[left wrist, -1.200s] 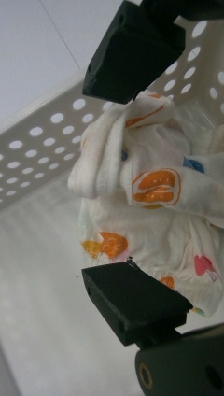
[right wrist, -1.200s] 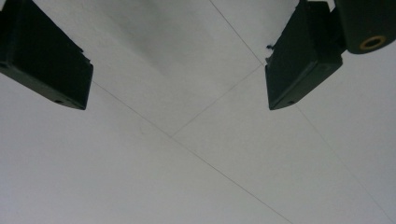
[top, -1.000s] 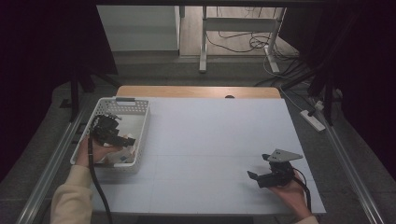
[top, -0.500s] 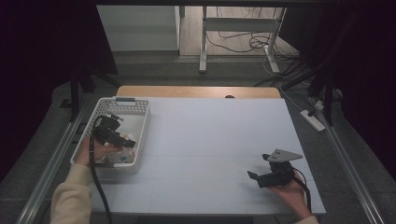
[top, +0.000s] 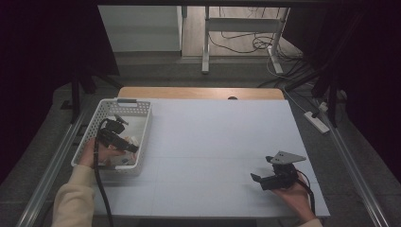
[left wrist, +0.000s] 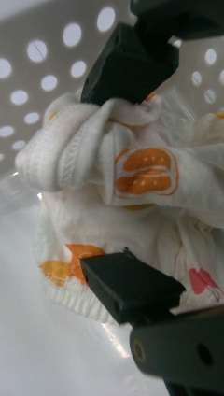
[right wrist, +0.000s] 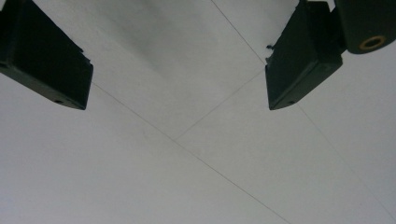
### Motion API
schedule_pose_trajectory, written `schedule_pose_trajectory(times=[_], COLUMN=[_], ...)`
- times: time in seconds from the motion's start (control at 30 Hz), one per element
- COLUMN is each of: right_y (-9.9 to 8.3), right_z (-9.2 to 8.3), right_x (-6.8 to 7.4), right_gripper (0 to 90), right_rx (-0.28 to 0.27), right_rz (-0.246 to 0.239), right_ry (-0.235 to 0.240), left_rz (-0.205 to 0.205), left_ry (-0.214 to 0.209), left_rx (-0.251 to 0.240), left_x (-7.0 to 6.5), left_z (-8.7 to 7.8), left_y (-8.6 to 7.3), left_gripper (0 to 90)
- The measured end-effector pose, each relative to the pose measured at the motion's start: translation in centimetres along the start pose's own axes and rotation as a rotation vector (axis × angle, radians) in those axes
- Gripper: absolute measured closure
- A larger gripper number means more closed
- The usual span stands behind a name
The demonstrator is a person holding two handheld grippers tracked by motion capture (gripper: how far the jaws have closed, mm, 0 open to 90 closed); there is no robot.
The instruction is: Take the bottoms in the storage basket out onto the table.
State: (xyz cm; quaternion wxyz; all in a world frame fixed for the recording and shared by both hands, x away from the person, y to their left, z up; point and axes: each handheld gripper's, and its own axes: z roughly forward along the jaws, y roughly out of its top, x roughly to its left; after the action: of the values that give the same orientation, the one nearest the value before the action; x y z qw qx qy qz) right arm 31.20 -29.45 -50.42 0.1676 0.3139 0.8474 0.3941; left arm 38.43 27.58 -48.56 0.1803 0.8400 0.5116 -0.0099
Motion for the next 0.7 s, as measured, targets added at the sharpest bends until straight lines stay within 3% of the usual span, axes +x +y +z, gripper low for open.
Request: schedule_pose_trajectory(times=[0.13, 0.23, 0.37, 0.53, 0.7], right_y=[-0.01, -0.01, 0.00, -0.01, 0.00], right_z=[0.00, 0.01, 0.01, 0.00, -0.02], right_x=[0.00, 0.01, -0.01, 0.01, 0.02], right_gripper=[7.7, 7.7, 7.7, 7.7, 7.7], right_rx=[0.002, 0.004, 0.010, 0.007, 0.007], right_rz=[-0.001, -0.002, -0.004, -0.004, -0.005], right_ry=[-0.001, -0.002, 0.002, -0.004, -0.005], left_rz=[-0.001, -0.003, -0.011, -0.007, -0.021], left_ry=[-0.010, -0.021, -0.016, -0.019, 0.000], left_rx=[0.024, 0.029, 0.033, 0.028, -0.009], left_x=[0.13, 0.27, 0.41, 0.54, 0.72], left_z=[0.39, 0.56, 0.57, 0.45, -0.01], left_y=[-0.08, -0.15, -0.20, -0.28, -0.47], left_gripper=[35.4, 53.1, 66.6, 71.8, 72.9])
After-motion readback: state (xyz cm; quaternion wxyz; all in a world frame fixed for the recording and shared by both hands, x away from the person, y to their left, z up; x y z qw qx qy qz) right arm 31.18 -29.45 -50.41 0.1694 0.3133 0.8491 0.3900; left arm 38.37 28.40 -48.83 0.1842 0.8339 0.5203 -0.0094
